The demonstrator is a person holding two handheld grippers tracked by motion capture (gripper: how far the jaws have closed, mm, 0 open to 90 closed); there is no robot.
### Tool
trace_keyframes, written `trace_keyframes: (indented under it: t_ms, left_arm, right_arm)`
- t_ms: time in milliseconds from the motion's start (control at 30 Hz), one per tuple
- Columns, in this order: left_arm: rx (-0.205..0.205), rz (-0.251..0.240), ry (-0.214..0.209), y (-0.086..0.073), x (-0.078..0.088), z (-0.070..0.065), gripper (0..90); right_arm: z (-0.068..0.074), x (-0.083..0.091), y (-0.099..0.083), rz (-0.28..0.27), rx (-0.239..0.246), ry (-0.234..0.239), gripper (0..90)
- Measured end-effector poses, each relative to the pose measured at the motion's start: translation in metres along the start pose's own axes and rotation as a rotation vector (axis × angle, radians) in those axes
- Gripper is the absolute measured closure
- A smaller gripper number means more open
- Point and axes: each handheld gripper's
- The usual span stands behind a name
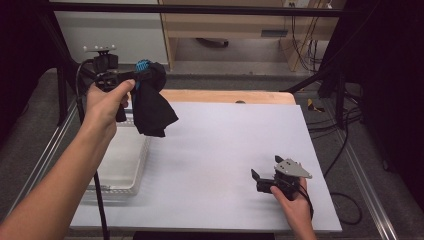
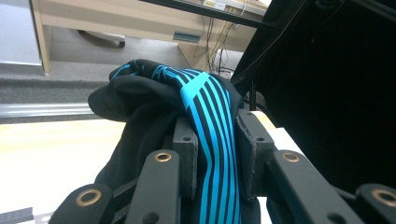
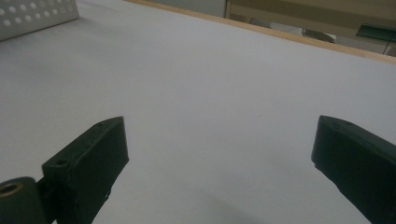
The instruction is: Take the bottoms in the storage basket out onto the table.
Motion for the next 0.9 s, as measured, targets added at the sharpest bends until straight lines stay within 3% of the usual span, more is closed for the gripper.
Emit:
trace_keyframes:
  t_ms: [667,900]
  left_arm:
    - [-0.033,0.036,-0.022,-0.002,-0.032,-0.020,71.9]
    - [-0.046,0.039,-0.047,-0.004,-0.045,-0.030,71.9]
  right_arm:
    - [0.002,-0.001,0.000,-0.001,0.012,0.008,4.0]
    - [0.001,0.000,-0.001,-0.006,0.008,0.001,4.0]
Point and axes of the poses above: each handheld gripper's, and its own axes: x roughly backward along the jaws, y roughly out of its top, z roughly to its left, and after that the axes turned 8 degrees about -y, right-handed
